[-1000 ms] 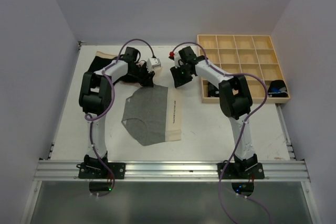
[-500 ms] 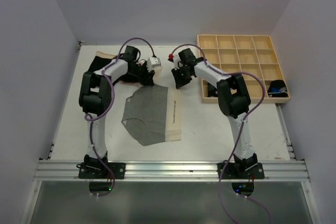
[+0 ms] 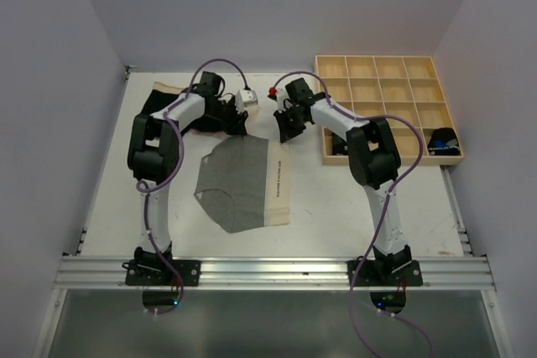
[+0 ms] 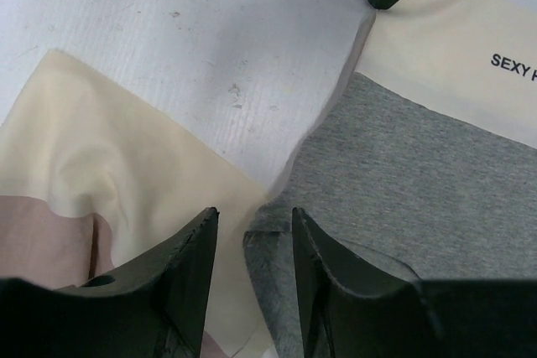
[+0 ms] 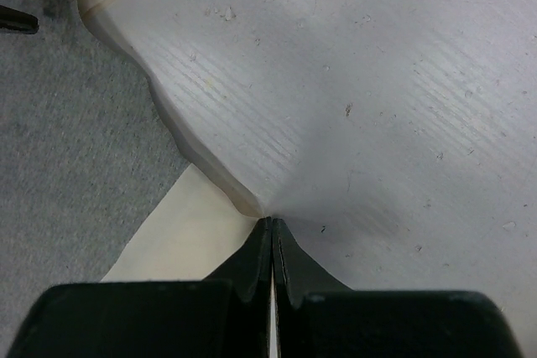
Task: Roll the underwear
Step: Fold the underwear
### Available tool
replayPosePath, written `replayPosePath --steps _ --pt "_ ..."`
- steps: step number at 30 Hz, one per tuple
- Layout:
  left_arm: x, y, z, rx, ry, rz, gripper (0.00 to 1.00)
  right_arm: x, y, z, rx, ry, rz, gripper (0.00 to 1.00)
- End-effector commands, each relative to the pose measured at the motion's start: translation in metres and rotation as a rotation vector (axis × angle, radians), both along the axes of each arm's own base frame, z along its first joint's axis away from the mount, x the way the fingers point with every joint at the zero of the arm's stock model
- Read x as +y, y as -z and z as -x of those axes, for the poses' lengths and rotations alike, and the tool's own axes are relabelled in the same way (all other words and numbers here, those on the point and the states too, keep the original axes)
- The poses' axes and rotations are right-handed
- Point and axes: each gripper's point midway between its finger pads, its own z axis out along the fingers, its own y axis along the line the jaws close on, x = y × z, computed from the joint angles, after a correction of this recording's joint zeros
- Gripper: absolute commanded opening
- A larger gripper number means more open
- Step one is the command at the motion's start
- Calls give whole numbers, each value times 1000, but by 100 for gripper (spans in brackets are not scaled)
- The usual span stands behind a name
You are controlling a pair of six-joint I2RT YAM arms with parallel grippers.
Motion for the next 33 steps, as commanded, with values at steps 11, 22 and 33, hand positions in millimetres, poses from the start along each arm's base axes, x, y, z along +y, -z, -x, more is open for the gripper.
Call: replayPosePath --steps 11,22,33 --pt "-8 8 -5 -12 56 -9 27 2 -13 4 -14 -24 -14 0" --pt "-10 -32 3 -64 67 30 0 0 -36 0 -67 4 -25 0" --pt "-7 -43 2 -95 47 17 8 -2 -45 0 -77 9 -30 0"
